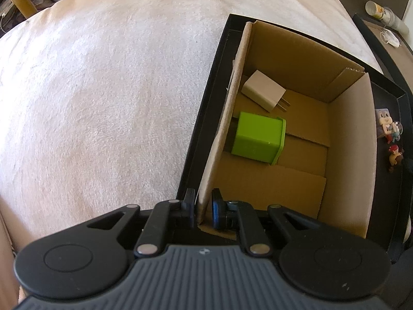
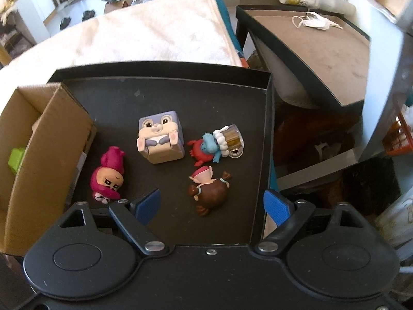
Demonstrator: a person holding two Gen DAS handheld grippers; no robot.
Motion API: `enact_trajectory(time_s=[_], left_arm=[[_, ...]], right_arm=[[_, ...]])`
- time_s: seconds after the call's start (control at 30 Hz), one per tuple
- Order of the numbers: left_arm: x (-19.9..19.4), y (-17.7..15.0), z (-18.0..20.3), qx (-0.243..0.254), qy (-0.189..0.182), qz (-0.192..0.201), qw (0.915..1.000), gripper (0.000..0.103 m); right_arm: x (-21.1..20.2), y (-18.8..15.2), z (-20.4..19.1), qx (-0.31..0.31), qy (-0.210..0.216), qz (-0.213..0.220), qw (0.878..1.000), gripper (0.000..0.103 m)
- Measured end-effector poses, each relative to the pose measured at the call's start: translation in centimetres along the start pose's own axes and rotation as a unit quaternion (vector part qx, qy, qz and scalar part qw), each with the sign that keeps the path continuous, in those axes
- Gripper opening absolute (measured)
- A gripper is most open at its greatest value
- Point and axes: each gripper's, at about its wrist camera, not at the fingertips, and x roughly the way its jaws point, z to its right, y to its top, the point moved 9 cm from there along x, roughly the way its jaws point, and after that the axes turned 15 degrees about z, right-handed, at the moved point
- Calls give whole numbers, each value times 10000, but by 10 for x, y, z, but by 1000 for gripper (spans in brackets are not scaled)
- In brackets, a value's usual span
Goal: Organize rigid objects
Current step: 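Move the right tool down toward the brown pig figurine on the tray, then close the right gripper on the brown pig figurine and lift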
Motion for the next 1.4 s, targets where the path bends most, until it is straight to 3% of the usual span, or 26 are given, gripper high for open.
enact_trajectory(time_s=[0.13,0.23,0.3,0.37,0.4,0.43,0.5,0.57,0.7,0.8,0.9,1.03,1.07,1.4], left_arm=[[0,0,0,14,2,8,10000,12],[1,0,1,58,6,-2,10000,12],[1,0,2,68,2,2,10000,12],[1,0,1,55,2,2,10000,12],[1,0,1,58,3,2,10000,12],[0,0,1,72,1,6,10000,12],[0,0,1,83,-1,11,10000,12],[0,0,0,82,-3,11,10000,12],[0,0,1,110,-5,11,9999,12],[-1,-1,1,102,-20,16,9999,12],[-2,0,0,72,-40,28,10000,12],[-2,0,1,77,-32,44,10000,12],[-2,0,1,75,-31,46,10000,12],[-1,1,1,71,-9,19,10000,12]], right_arm=[[7,0,-4,-159,-123,-35,9998,86],[13,-2,-8,-280,-224,-86,9993,79],[16,-3,-12,-360,-229,-107,9990,69],[17,-8,-17,-465,-172,-198,9986,37],[17,-10,-17,-487,-193,-237,9983,35],[16,-11,-17,-450,-184,-235,9985,26],[13,-11,-18,-362,-126,-231,9990,22],[10,-12,-19,-353,-107,-239,9990,6],[6,-16,-21,-307,-44,-255,9992,3],[2,-16,-19,-173,-8,-246,9995,3],[-1,-13,-14,125,141,-163,9997,11],[-3,-10,-8,186,132,-66,9997,52],[-3,-9,-7,204,139,-50,9997,54],[12,-3,-6,204,100,-113,9997,61]])
